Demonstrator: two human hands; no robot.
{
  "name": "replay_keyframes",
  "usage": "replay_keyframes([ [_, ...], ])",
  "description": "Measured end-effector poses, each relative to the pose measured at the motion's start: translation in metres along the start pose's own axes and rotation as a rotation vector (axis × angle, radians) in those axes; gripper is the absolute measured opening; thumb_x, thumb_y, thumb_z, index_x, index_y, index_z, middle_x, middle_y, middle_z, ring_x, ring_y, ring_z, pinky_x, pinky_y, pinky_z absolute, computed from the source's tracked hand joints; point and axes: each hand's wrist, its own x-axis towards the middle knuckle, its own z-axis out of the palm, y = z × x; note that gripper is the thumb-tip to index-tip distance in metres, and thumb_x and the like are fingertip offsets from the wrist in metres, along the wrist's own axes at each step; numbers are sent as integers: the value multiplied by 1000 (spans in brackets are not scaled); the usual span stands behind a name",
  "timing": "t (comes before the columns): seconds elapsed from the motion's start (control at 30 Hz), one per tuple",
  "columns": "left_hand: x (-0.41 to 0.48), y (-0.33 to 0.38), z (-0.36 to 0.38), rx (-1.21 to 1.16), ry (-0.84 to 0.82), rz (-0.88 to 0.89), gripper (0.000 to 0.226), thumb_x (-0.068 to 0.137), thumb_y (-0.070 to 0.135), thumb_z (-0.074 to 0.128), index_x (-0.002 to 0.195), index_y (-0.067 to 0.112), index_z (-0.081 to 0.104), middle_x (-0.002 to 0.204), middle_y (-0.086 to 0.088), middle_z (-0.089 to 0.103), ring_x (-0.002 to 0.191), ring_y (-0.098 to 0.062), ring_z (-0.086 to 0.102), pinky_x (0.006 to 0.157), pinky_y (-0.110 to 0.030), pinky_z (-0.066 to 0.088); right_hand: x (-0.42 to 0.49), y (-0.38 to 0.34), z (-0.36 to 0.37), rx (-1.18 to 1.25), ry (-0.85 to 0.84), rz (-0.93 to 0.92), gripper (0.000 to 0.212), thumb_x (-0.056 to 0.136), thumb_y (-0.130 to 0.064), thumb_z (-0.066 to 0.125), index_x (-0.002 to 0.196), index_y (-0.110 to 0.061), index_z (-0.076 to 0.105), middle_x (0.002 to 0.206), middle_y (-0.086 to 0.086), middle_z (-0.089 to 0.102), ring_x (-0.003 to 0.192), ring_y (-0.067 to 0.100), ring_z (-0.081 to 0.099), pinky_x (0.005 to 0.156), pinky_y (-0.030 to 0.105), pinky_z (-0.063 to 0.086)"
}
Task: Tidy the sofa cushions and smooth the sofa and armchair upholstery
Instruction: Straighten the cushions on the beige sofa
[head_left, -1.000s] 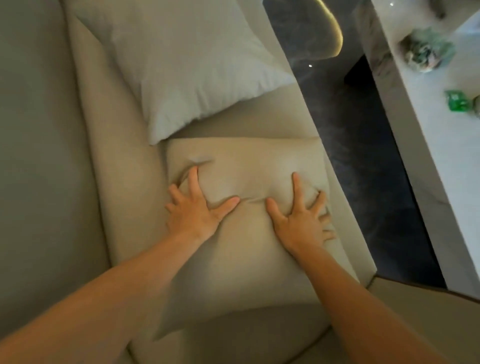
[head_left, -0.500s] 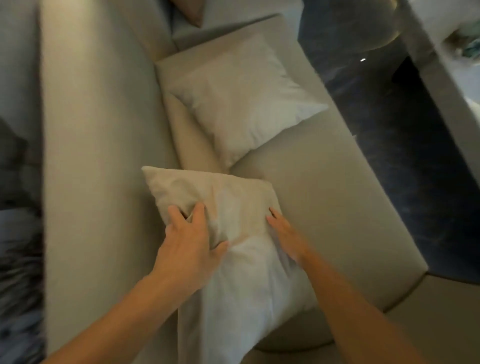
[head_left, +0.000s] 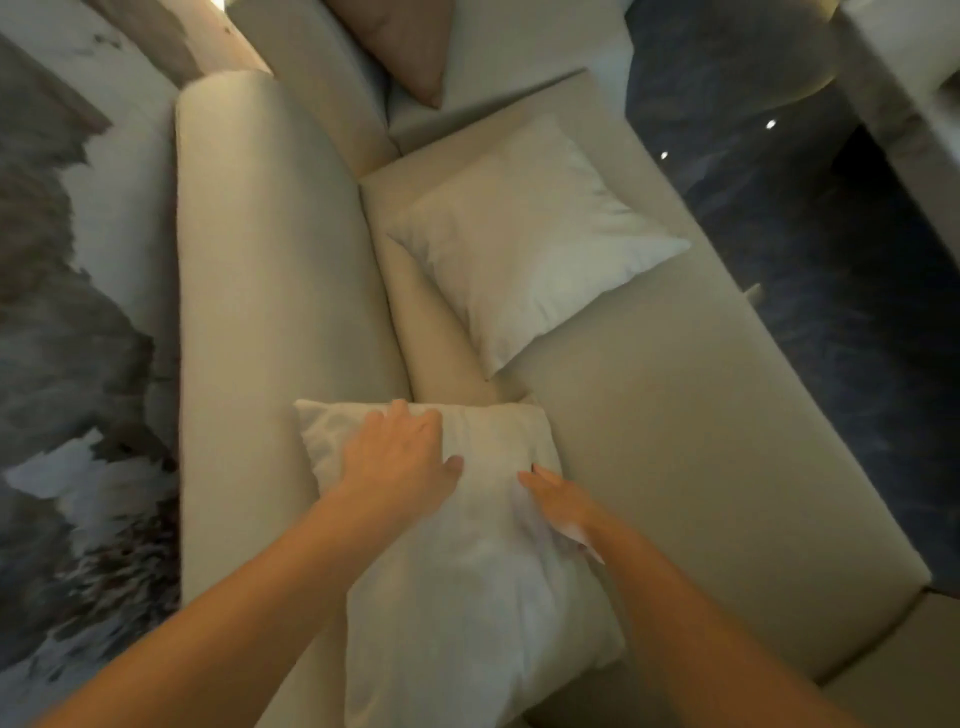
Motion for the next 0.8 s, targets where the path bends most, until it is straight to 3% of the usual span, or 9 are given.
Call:
replay_keyframes([
  [0.1, 90, 14, -5, -362, 19, 40, 43, 81, 54, 56, 102, 18, 66, 113, -11, 68, 108, -34, 62, 86, -39, 53, 32, -31, -50, -3, 126, -27, 59, 97, -40, 54, 151, -23, 36, 151, 7, 46, 131, 25, 50, 83, 24, 48],
  [0.23, 213, 8, 24, -973, -44, -269, 60, 83, 51, 64, 121, 7, 52, 118, -16, 60, 101, -39, 62, 77, -44, 59, 86, -82, -107, -37, 436, -140, 71, 93, -39, 60, 154, -31, 24, 122, 13, 60, 113, 28, 58, 98, 36, 44],
  [0.33, 268, -4, 48, -1234, -233, -474, 84, 77, 64, 65, 137, 9, 43, 133, -15, 50, 97, -36, 58, 80, -50, 59, 125, -118, -124, 40, 610, -230, 83, 89, -42, 65, 154, -43, 14, 155, 15, 32, 135, 34, 42, 99, 43, 46],
  [0.37, 281, -4, 54, -1324, -289, -463, 90, 74, 68, 67, 139, 12, 41, 134, -13, 49, 96, -35, 57, 80, -51, 58, 135, -128, -124, 125, 632, -197, 86, 86, -47, 67, 151, -51, 12, 161, 11, 17, 135, 35, 40, 87, 48, 52],
  [0.43, 297, 2, 66, -1477, -333, -391, 95, 68, 69, 71, 138, 15, 38, 126, -11, 54, 95, -35, 59, 79, -51, 56, 153, -140, -116, 292, 634, -137, 88, 80, -56, 69, 146, -62, 10, 162, 2, -1, 117, 33, 48, 61, 43, 53],
  [0.5, 305, 12, 75, -1592, -331, -327, 88, 68, 62, 77, 134, 15, 40, 121, -12, 61, 96, -35, 64, 73, -49, 55, 168, -141, -105, 364, 657, -137, 87, 79, -56, 70, 142, -67, 10, 161, -2, -3, 100, 26, 46, 58, 41, 53],
  [0.63, 310, 24, 88, -1675, -128, -262, 67, 76, 36, 81, 131, 14, 49, 126, -12, 62, 111, -38, 61, 91, -55, 53, 180, -134, -97, 567, 688, -195, 83, 83, -46, 70, 140, -68, 14, 156, 2, 17, 108, 30, 46, 71, 53, 61],
  [0.73, 299, 26, 80, -1539, 193, -251, 13, 78, 17, 78, 87, 15, 69, 91, -4, 72, 92, -27, 66, 84, -37, 55, 171, -136, -98, 729, 644, -184, 75, 90, -35, 66, 145, -59, 21, 147, 7, 38, 113, 37, 55, 74, 50, 60],
  [0.8, 284, 22, 57, -1439, 318, -196, 12, 79, 14, 73, 68, 17, 67, 76, -3, 70, 77, -20, 62, 77, -40, 54, 161, -142, -97, 838, 610, -180, 71, 93, -28, 64, 148, -51, 25, 144, 11, 43, 112, 39, 57, 71, 44, 56],
])
